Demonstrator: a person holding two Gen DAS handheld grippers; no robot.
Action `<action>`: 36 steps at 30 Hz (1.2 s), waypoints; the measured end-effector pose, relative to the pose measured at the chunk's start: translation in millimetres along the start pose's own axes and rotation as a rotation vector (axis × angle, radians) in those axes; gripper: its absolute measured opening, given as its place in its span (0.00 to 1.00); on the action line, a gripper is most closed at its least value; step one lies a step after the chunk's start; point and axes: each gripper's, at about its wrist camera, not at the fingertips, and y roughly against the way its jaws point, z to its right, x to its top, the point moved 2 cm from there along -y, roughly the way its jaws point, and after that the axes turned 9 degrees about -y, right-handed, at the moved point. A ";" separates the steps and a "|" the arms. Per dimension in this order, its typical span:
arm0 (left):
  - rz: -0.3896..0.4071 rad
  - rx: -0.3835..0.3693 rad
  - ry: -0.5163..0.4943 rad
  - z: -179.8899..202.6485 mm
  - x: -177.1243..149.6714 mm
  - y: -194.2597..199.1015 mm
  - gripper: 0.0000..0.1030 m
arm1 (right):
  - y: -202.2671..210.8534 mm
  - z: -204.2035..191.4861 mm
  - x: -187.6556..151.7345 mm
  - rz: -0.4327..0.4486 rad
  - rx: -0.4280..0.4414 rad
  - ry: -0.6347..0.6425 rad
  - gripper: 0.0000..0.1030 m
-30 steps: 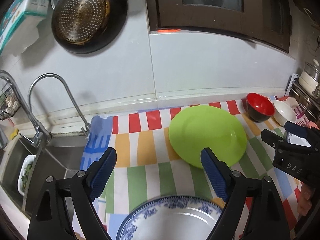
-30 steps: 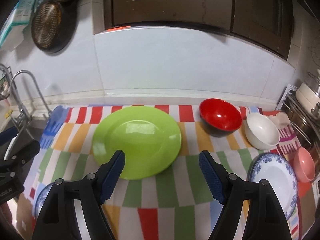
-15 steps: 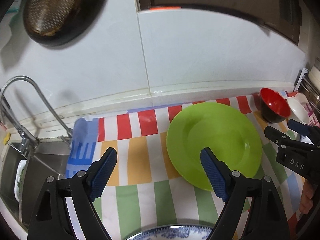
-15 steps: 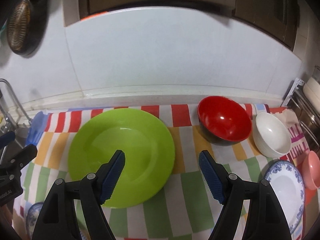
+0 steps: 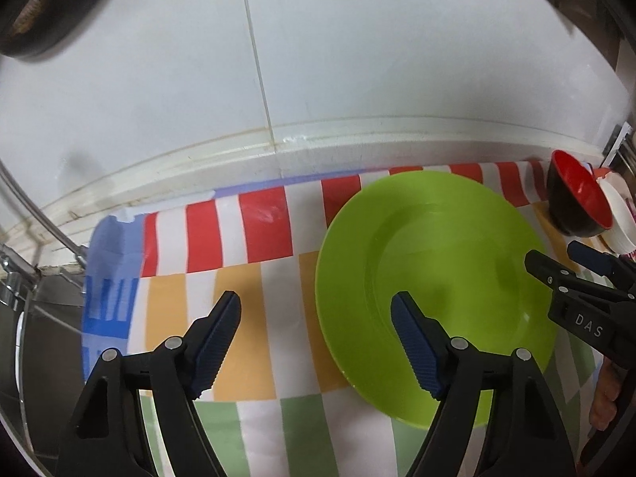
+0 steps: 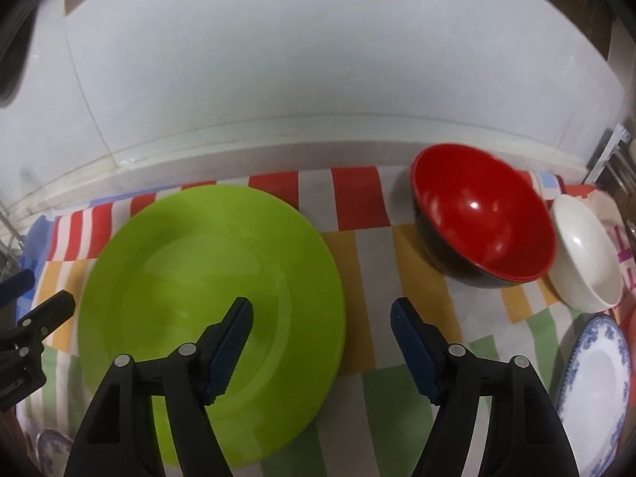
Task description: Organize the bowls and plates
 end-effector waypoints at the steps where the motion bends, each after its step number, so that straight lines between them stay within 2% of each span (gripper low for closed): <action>1: -0.006 -0.006 0.001 0.8 0.7 -4.1 0.75 | -3.7 0.6 0.3 -0.006 0.001 -0.002 0.69; 11: -0.050 -0.027 0.006 4.8 4.5 -32.5 0.66 | -27.6 -1.3 1.2 -0.057 0.009 -0.009 0.59; 16: -0.063 -0.043 0.010 5.4 4.9 -39.4 0.55 | -30.6 -6.2 2.1 -0.066 0.017 -0.010 0.57; 24: -0.088 -0.116 0.034 9.2 8.9 -50.6 0.38 | -28.5 -10.0 4.1 -0.074 0.035 -0.003 0.48; 26: -0.089 -0.120 0.038 10.5 10.8 -52.4 0.38 | -29.3 -9.2 5.2 -0.079 0.042 0.000 0.43; 27: -0.089 -0.120 0.039 12.6 13.2 -54.3 0.38 | -29.1 -9.6 4.7 -0.114 0.029 0.001 0.42; 36: -0.088 -0.105 0.043 10.8 17.6 -55.2 0.36 | -26.8 -11.3 8.9 -0.121 0.027 0.001 0.41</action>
